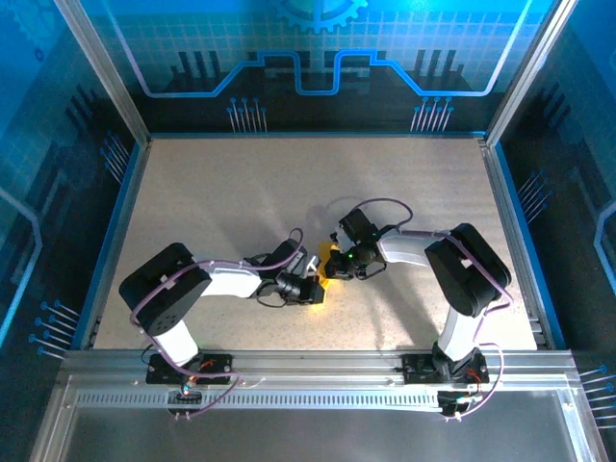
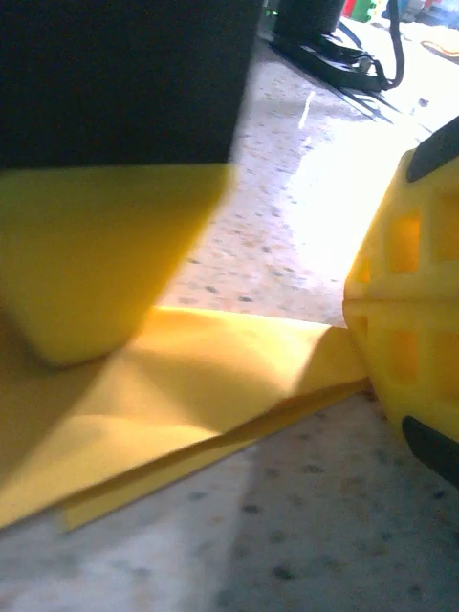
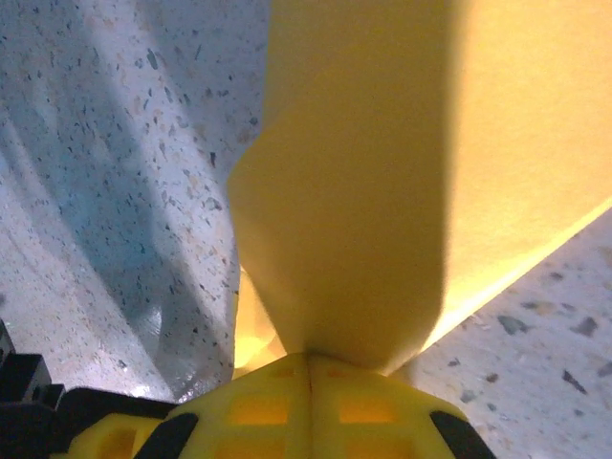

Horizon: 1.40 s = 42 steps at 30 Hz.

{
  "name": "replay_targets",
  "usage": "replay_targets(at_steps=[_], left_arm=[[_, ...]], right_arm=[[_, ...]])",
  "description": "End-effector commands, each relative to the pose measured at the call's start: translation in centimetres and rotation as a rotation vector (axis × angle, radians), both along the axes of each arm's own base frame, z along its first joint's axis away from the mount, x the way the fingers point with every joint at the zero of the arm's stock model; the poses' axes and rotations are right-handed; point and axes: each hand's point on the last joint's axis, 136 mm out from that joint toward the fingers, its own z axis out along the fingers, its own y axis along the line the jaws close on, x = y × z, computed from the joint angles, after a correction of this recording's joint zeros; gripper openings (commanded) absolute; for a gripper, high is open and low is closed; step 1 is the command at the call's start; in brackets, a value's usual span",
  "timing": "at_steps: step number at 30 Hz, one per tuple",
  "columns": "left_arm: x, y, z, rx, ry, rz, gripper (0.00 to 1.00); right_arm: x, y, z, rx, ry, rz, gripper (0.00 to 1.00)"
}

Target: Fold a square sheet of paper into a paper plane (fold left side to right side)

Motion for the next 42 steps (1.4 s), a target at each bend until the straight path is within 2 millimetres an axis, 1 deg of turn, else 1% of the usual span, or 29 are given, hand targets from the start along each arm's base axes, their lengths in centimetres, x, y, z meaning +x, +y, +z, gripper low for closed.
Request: replay_targets(at_steps=[1,4,5,7,9,12,15,17,20,22,24,28,33,35,38,42], left_arm=[[-2.4,0.7,0.4,0.002,0.058,-0.020,0.00],[-1.8,0.6,2.1,-0.026,0.012,-0.013,0.03],[-1.5,0.7,2.6,-0.031,-0.008,-0.006,0.06],[-0.6,1.2,3.8,-0.037,-0.054,0.013,0.15],[0.5,2.1,4.9,-0.034,-0.106,0.045,0.21],[2.3,4.2,6.1,-0.004,-0.194,0.115,0.33],[3.9,6.7,7.0,0.032,-0.263,0.207,0.43],[4.7,8.4,7.5,0.064,-0.305,0.273,0.51],[5.4,10.4,8.3,0.090,-0.359,0.349,0.59],[5.6,11.7,8.6,0.107,-0.387,0.396,0.63],[5.5,12.4,8.7,0.111,-0.402,0.422,0.65],[5.1,13.4,8.5,0.120,-0.399,0.444,0.68],[4.8,13.8,8.1,0.126,-0.387,0.449,0.69],[4.7,13.8,8.2,0.130,-0.388,0.445,0.69],[4.8,14.1,8.6,0.139,-0.399,0.445,0.70],[5.0,14.4,9.7,0.155,-0.432,0.434,0.71]], right_arm=[[1.1,-1.4,-1.3,-0.085,-0.009,-0.004,0.07],[2.2,-0.4,1.0,-0.045,-0.057,0.013,0.09],[2.6,-0.2,1.9,-0.034,-0.076,0.016,0.11],[3.2,-0.1,3.8,-0.032,-0.118,0.016,0.18],[3.5,-0.4,5.6,-0.039,-0.158,0.009,0.24],[3.6,-1.8,7.8,-0.109,-0.213,-0.023,0.36],[3.2,-3.7,8.6,-0.232,-0.236,-0.058,0.50],[2.6,-4.2,8.8,-0.296,-0.236,-0.069,0.58],[1.8,-3.6,8.5,-0.346,-0.230,-0.070,0.71],[1.7,-2.9,7.9,-0.373,-0.224,-0.061,0.77],[1.7,-2.2,7.3,-0.403,-0.217,-0.046,0.80],[2.6,-1.1,6.2,-0.483,-0.218,-0.014,0.82],[3.6,-0.2,4.6,-0.535,-0.212,0.010,0.82],[3.9,0.1,4.0,-0.543,-0.202,0.018,0.78],[4.0,-0.2,3.5,-0.569,-0.199,0.019,0.71],[3.9,-0.9,3.1,-0.595,-0.189,0.021,0.55]])
